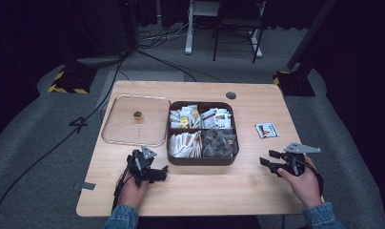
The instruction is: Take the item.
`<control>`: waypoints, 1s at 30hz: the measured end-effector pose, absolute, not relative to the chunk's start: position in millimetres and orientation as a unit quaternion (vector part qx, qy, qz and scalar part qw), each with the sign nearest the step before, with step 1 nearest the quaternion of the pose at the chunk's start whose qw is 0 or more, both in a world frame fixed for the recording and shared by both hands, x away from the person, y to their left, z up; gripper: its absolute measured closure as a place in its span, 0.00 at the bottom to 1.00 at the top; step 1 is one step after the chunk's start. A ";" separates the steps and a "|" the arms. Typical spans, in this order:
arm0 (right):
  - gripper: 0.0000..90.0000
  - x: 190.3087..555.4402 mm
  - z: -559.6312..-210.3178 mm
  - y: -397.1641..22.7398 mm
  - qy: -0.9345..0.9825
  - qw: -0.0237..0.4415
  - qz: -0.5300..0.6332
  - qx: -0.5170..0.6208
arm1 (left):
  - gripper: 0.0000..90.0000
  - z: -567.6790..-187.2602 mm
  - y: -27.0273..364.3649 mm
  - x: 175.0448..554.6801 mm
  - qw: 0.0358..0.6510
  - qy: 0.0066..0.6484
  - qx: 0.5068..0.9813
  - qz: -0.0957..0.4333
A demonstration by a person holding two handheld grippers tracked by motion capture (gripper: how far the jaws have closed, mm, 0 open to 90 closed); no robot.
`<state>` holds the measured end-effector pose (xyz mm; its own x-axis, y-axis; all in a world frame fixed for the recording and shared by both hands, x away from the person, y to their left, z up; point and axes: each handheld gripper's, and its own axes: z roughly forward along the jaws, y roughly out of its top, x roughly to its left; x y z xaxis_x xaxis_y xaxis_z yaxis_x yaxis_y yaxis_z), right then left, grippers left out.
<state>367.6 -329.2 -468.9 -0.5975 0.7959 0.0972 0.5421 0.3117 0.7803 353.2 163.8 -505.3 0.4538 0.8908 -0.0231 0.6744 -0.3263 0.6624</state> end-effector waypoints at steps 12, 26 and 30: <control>0.44 367.1 -486.1 -318.3 0.816 0.153 0.387 0.401 | 0.00 -505.3 163.8 353.2 0.308 0.492 0.795 0.176; 0.15 372.8 -504.5 -309.0 0.831 0.171 0.362 0.386 | 0.00 -505.3 163.8 353.2 0.308 0.492 0.795 0.176; 0.14 372.9 -504.6 -308.9 0.832 0.170 0.362 0.385 | 0.00 -505.3 163.8 353.2 0.308 0.492 0.795 0.176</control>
<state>372.9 -308.9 -504.6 -0.6464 0.7630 -0.0045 0.5172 0.4425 0.7326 353.2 163.8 -505.3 0.4542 0.8906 -0.0230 0.6743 -0.3267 0.6622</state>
